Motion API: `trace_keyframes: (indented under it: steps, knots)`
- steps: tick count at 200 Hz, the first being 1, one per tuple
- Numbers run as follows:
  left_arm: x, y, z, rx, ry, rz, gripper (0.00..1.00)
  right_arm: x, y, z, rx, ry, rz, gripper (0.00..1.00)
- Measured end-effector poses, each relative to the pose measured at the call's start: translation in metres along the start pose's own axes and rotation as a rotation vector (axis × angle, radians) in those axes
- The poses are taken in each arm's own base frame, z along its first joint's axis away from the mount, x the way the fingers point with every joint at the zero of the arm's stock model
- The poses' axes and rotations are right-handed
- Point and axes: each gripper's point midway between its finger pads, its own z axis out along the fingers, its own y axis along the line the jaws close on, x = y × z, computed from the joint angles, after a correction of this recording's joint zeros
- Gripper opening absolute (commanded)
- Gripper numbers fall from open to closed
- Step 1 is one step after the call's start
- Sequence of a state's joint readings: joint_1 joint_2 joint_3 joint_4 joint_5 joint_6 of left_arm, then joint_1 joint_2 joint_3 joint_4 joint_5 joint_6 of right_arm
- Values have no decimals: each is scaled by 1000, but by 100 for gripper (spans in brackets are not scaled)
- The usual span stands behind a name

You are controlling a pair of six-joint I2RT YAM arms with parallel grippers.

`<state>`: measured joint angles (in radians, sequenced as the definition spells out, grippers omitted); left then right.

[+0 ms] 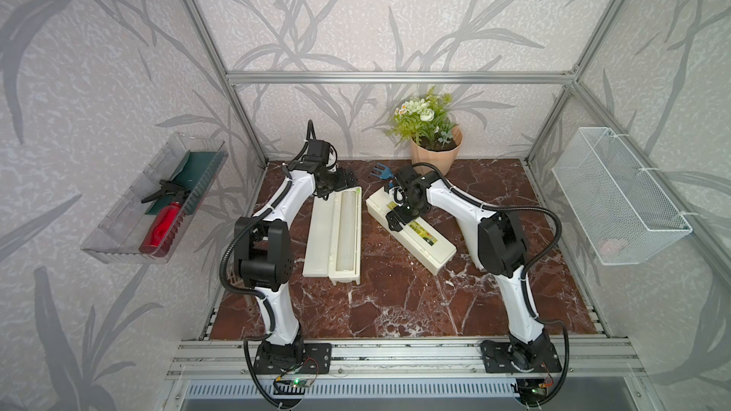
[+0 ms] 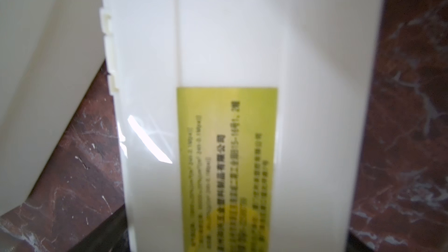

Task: Put plastic wrap rolls into dispensers
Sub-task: Pick up the plastic wrap cutting box from the center of the board.

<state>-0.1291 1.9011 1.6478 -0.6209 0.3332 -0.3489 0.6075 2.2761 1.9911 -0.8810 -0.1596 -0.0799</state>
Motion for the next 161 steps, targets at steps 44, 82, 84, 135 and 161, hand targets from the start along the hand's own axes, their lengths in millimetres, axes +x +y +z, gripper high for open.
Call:
trace_keyframes:
  steps: [44, 82, 84, 135, 161]
  knots:
    - [-1, -1, 1, 2, 1, 9, 99, -11, -2, 5, 4, -25, -3, 99]
    - [-7, -3, 4, 4, -5, 31, 97, -22, -4, 13, 5, -29, -24, 99]
    - [-8, -3, 4, 4, -4, 32, 97, -23, -4, 13, 5, -30, -25, 98]
    - [-8, -4, 7, 0, -6, 142, 94, -23, -5, 16, -15, -32, -36, 71]
    - [-12, -5, 7, 5, -22, 248, 95, -21, -5, 10, -65, -47, -31, 66]
